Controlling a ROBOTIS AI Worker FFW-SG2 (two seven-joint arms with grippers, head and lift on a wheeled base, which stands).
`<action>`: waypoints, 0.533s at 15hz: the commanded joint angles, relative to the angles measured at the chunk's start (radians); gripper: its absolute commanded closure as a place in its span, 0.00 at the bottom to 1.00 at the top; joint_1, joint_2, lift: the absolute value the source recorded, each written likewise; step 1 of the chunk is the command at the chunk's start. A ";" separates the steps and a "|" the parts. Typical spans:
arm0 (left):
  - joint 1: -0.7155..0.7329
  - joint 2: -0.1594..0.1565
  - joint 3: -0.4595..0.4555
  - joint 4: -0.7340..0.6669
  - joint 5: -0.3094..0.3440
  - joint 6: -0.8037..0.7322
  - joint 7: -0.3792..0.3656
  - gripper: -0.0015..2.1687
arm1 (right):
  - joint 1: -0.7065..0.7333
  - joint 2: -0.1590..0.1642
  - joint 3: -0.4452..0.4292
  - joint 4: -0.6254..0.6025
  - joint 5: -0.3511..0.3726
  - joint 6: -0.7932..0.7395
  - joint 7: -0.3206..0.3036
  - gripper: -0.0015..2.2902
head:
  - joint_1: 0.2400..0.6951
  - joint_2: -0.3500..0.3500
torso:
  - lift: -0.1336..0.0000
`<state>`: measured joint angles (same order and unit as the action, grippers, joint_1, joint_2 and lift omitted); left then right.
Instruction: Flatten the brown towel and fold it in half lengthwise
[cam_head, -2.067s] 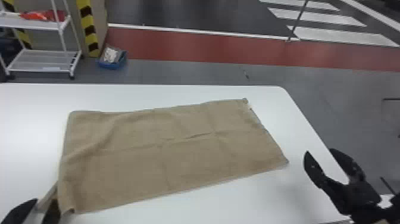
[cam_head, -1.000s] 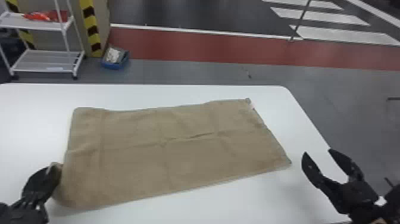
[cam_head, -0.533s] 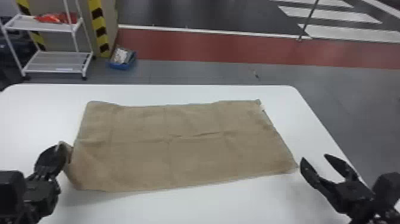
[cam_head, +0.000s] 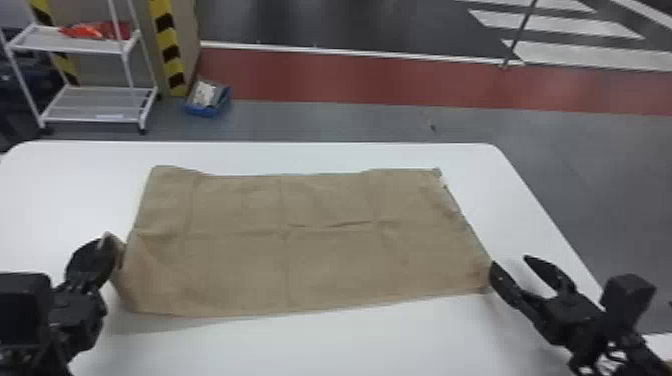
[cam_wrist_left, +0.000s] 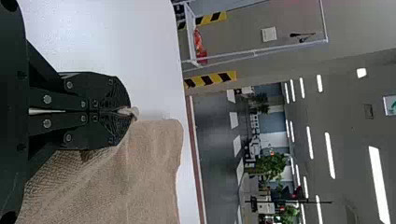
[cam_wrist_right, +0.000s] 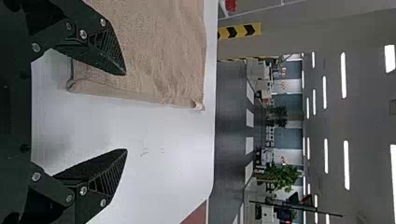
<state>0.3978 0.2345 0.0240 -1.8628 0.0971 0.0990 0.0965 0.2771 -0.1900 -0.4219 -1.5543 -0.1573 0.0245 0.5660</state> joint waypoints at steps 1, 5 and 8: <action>-0.001 0.002 0.002 -0.003 0.000 0.014 0.000 0.80 | -0.002 0.001 0.005 0.005 -0.001 0.009 0.017 0.15 | 1.00 0.31 | 0.04; -0.008 0.002 -0.001 -0.001 0.000 0.029 0.000 0.80 | 0.005 0.001 0.012 -0.010 0.008 0.058 0.040 0.22 | 1.00 0.34 | 0.04; -0.010 0.002 -0.001 -0.006 -0.004 0.048 0.009 0.80 | 0.017 0.000 0.005 -0.032 0.012 0.082 0.061 0.42 | 1.00 0.35 | 0.04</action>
<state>0.3886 0.2363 0.0230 -1.8665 0.0950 0.1378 0.1034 0.2884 -0.1888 -0.4135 -1.5748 -0.1478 0.0979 0.6232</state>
